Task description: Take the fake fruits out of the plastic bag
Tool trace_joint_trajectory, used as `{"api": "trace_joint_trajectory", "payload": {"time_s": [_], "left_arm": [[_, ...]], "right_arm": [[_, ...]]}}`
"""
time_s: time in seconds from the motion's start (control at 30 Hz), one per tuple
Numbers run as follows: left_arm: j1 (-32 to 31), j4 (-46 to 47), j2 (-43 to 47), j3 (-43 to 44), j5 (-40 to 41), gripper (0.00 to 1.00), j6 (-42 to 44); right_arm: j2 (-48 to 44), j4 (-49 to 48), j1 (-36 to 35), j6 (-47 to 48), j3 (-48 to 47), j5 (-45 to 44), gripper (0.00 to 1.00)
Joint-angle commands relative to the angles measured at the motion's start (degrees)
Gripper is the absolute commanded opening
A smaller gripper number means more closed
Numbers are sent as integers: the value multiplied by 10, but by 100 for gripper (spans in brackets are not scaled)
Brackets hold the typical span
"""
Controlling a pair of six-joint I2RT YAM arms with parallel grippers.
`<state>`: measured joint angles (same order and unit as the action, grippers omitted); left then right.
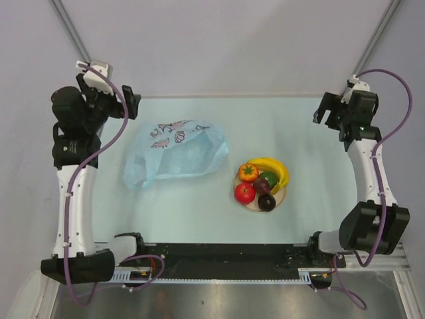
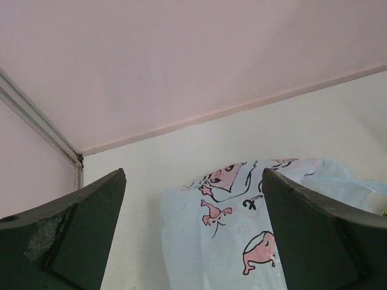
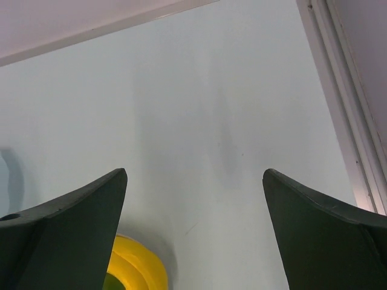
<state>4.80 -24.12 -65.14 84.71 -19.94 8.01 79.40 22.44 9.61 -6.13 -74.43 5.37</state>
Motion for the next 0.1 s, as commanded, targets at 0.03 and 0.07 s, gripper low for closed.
{"api": "trace_joint_trajectory", "payload": {"time_s": [0.03,0.07], "left_arm": [[4,-1,24,-40,-28,100,-5],[4,-1,30,-52,-30,100,-8]], "right_arm": [[-26,5,6,-16,13,6,100],[-28,6,6,-17,15,10,100]]}}
